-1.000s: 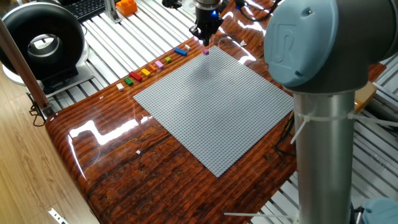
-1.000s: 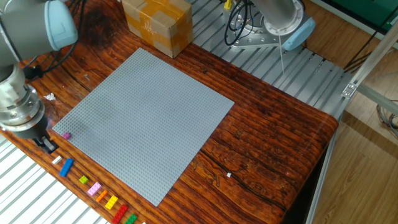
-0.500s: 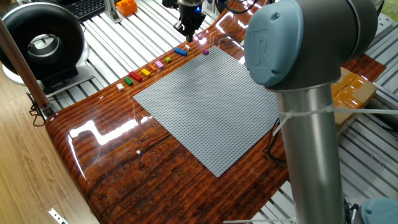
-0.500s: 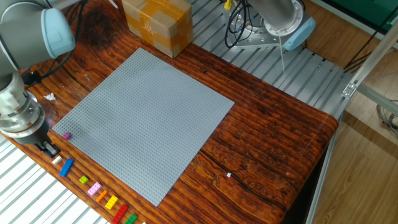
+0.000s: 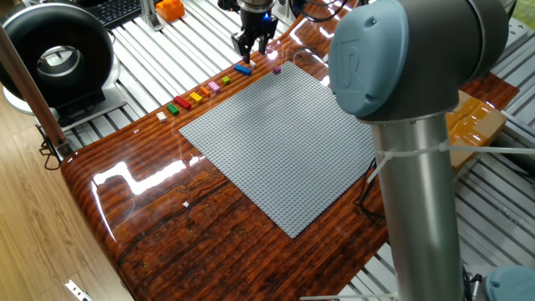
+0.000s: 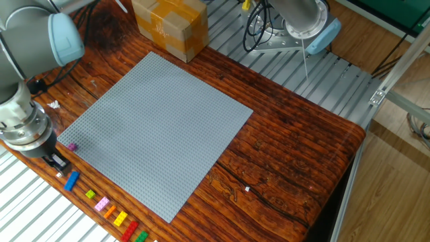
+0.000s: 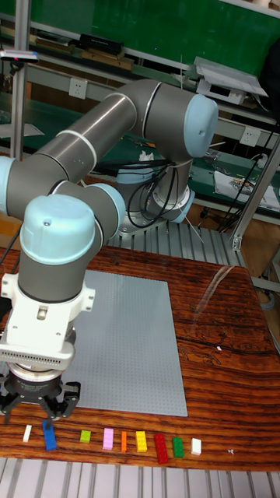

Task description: Build with small Lego blocks

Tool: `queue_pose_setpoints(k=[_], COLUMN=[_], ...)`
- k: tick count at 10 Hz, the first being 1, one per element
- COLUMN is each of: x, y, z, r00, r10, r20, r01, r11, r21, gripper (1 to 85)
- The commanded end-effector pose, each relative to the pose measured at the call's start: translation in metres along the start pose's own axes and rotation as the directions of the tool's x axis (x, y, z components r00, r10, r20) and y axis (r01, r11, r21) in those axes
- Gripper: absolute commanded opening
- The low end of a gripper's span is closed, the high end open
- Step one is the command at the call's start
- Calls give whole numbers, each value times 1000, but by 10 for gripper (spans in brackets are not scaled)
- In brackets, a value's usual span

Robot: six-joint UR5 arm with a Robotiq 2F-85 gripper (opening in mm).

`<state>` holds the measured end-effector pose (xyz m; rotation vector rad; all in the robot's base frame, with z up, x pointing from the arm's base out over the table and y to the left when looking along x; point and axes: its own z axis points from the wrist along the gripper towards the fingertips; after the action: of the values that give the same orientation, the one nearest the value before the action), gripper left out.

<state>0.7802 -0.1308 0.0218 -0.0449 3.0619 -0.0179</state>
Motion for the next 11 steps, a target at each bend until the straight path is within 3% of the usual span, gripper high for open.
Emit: queue_pose_setpoints(k=[1, 8, 11], x=[-4, -6, -6], y=[-4, -15, -10], z=[8, 19, 21], r00=[1000, 999, 998], r10=[-5, 7, 22], r20=[24, 51, 58], r01=[5, -8, -23], r11=[1000, 1000, 999], r21=[5, 25, 25], gripper=[683, 613, 597])
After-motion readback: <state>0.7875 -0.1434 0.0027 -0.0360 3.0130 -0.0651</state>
